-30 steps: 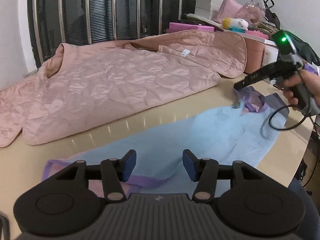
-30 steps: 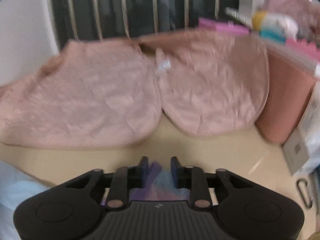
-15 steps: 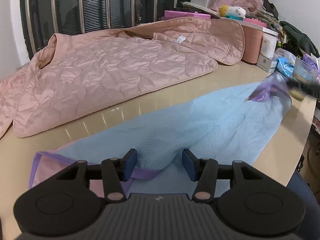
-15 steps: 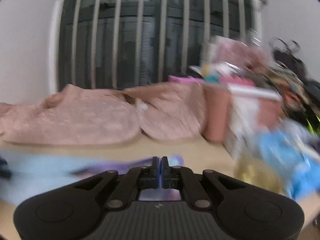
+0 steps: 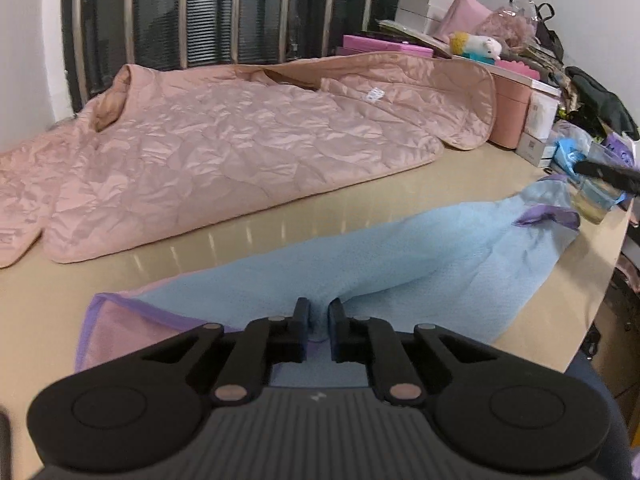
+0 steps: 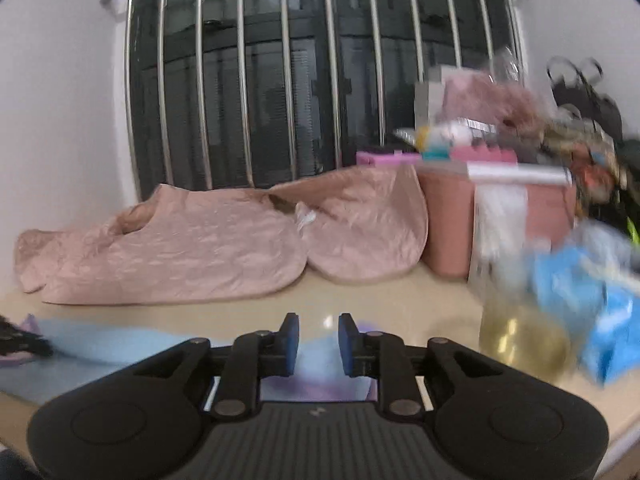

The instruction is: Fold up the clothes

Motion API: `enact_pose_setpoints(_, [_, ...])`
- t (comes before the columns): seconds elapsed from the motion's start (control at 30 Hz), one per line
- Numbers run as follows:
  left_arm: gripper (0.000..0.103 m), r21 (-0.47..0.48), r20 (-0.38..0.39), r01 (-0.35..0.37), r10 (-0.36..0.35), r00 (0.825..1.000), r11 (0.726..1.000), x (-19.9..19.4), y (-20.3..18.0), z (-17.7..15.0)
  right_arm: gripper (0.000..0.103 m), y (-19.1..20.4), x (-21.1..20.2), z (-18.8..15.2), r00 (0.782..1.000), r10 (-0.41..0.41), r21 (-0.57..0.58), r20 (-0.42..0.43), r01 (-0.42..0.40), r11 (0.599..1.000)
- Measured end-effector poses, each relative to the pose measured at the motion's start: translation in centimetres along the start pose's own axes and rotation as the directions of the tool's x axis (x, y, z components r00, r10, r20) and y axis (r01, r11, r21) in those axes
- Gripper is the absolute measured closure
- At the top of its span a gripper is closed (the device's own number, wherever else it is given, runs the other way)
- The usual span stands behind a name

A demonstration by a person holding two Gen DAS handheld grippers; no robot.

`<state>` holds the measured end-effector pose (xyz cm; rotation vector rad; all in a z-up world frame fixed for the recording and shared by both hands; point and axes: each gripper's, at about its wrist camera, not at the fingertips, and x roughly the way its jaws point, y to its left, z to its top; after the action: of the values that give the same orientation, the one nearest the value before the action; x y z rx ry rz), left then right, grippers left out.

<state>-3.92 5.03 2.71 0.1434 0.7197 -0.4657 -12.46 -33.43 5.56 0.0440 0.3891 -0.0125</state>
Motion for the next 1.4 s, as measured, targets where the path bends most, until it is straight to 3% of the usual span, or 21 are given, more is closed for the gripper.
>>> enact_pose_setpoints(0.1, [0.092,0.011,-0.012,-0.021,0.021,1.0,1.0,-0.3,0.0,-0.7,0.083,-0.2,3.7,1.4,0.997,-0.054,-0.049,-0.048,0.052,0.997])
enact_pose_setpoints(0.17, [0.079,0.011,-0.001,-0.007,0.007,1.0,1.0,-0.9,-0.2,-0.8,0.083,-0.4,6.5,1.4,0.988,-0.034,-0.048,-0.149,0.027,0.998])
enact_pose_setpoints(0.2, [0.067,0.012,0.011,-0.001,0.001,1.0,1.0,-1.2,-0.3,-0.9,0.083,-0.4,7.2,1.1,0.985,-0.018,-0.044,-0.172,0.011,0.999])
enact_pose_setpoints(0.27, [0.065,0.02,0.031,0.002,-0.002,1.0,1.0,-1.8,-0.6,-0.7,0.098,-0.2,7.9,-0.2,0.978,-0.014,-0.043,-0.208,0.005,0.999])
enact_pose_setpoints(0.3, [0.065,0.024,0.036,0.0,-0.001,0.999,1.0,-2.0,-0.8,-0.6,0.098,-0.2,8.1,-0.8,0.975,-0.013,-0.041,-0.222,0.004,0.999])
enact_pose_setpoints(0.47, [0.066,0.014,0.014,-0.035,0.035,0.999,0.999,-0.9,-1.2,0.3,0.097,-1.9,6.5,-2.7,0.989,-0.071,0.072,-0.128,0.081,0.994])
enact_pose_setpoints(0.57, [0.065,0.011,0.054,-0.012,0.011,0.998,1.0,-0.7,-2.2,1.7,0.093,-1.0,4.9,-2.7,0.995,-0.062,0.033,-0.074,0.064,0.997])
enact_pose_setpoints(0.6, [0.064,0.022,0.054,-0.01,0.008,0.999,1.0,-0.3,-2.7,2.0,0.093,-0.5,4.3,-2.7,0.998,-0.024,0.014,-0.053,0.025,1.0])
enact_pose_setpoints(0.67, [0.064,0.044,0.052,-0.006,0.004,0.999,0.999,0.6,-3.7,2.4,0.093,0.5,4.0,-3.0,0.997,0.043,-0.016,-0.066,-0.044,0.999])
enact_pose_setpoints(0.8, [0.064,0.073,0.027,-0.026,0.024,0.999,0.997,2.5,-5.1,2.5,0.094,1.6,4.2,-5.0,0.995,0.01,-0.119,-0.097,-0.022,0.993])
enact_pose_setpoints(0.87, [0.064,0.067,-0.003,-0.034,0.034,0.999,0.997,3.2,-5.0,1.7,0.094,1.0,3.5,-4.9,0.995,0.009,-0.083,-0.1,-0.017,0.996])
enact_pose_setpoints(1.13, [0.064,0.062,0.001,-0.017,0.016,1.0,0.998,2.6,-4.3,0.6,0.093,-2.1,2.5,-5.0,0.994,-0.041,0.005,-0.1,0.042,0.999])
enact_pose_setpoints(1.2, [0.064,0.059,-0.001,-0.023,0.023,1.0,0.998,2.1,-4.2,0.7,0.089,-2.6,1.5,-4.9,0.996,-0.059,0.054,-0.064,0.063,0.997])
enact_pose_setpoints(1.27, [0.064,0.054,0.027,-0.032,0.031,0.999,0.998,0.9,-4.2,0.9,0.071,-2.8,0.7,-5.0,0.994,-0.104,0.073,-0.023,0.106,0.992])
enact_pose_setpoints(1.33, [0.064,0.03,0.069,-0.028,0.025,0.997,0.999,-0.8,-4.0,1.1,0.061,-2.9,0.6,-5.1,0.992,-0.123,0.09,-0.006,0.123,0.988])
enact_pose_setpoints(1.4, [0.062,-0.001,0.086,-0.048,0.048,0.995,0.999,-1.8,-3.2,1.1,0.063,-3.3,1.5,-5.3,0.995,-0.089,0.144,-0.043,0.095,0.985])
